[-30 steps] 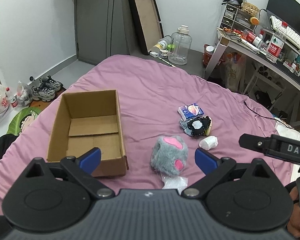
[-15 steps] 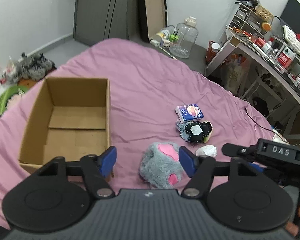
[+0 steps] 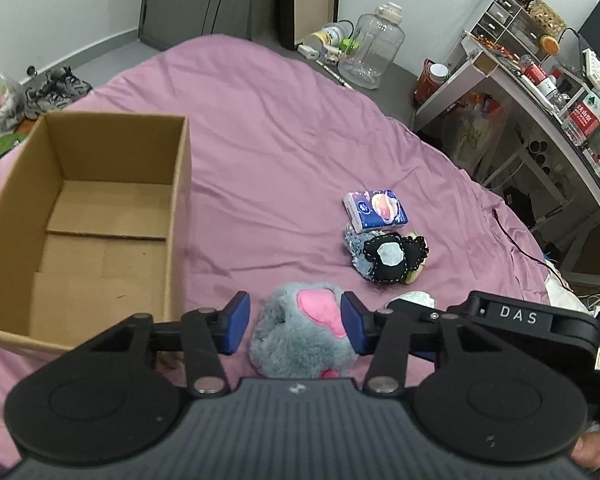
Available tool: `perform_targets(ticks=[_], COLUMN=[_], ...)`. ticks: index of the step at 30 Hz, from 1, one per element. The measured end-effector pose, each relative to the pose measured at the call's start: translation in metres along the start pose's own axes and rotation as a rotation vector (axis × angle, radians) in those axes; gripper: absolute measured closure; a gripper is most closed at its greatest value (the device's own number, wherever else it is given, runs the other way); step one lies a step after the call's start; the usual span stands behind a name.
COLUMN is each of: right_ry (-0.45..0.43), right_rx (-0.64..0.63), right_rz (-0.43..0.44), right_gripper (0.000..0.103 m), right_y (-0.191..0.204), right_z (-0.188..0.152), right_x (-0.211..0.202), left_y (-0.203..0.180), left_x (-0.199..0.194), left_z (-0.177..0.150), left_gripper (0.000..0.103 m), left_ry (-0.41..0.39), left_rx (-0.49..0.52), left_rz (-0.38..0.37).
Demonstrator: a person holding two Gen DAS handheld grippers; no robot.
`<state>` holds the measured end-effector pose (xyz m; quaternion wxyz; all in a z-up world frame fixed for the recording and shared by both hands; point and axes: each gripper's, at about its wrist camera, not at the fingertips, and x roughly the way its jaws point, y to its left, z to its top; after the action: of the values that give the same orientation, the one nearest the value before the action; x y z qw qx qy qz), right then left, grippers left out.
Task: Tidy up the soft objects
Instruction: 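Approach the grey plush toy and close the left gripper on it, then carry the grey plush toy with the left gripper over the cardboard box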
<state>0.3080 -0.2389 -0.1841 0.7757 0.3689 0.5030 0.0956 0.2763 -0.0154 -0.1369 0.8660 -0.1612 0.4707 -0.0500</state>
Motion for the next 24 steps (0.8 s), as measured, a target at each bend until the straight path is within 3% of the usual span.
perform_targets(ticks=[8, 14, 20, 24], right_ry=[0.036, 0.065, 0.089, 0.088], right_rx=[0.085, 0.162, 0.186, 0.185], right_rz=[-0.021, 0.011, 0.032, 0.040], right_gripper=[0.061, 0.066, 0.082, 0.085], right_y=[-0.011, -0.020, -0.022, -0.022], right_z=[0.001, 0.001, 0.001, 0.002], right_x=[0.022, 0.032, 0.040, 0.041], left_y=[0.004, 0.004, 0.001, -0.010], left_x=[0.028, 0.039, 0.045, 0.043], left_z=[-0.001, -0.003, -0.007, -0.008], left_gripper=[0.064, 0.072, 0.084, 0.086], left_ry=[0.036, 0.041, 0.048, 0.041], left_rx=[-0.073, -0.149, -0.233, -0.223], left_rz=[0.027, 0.023, 0.003, 0.020])
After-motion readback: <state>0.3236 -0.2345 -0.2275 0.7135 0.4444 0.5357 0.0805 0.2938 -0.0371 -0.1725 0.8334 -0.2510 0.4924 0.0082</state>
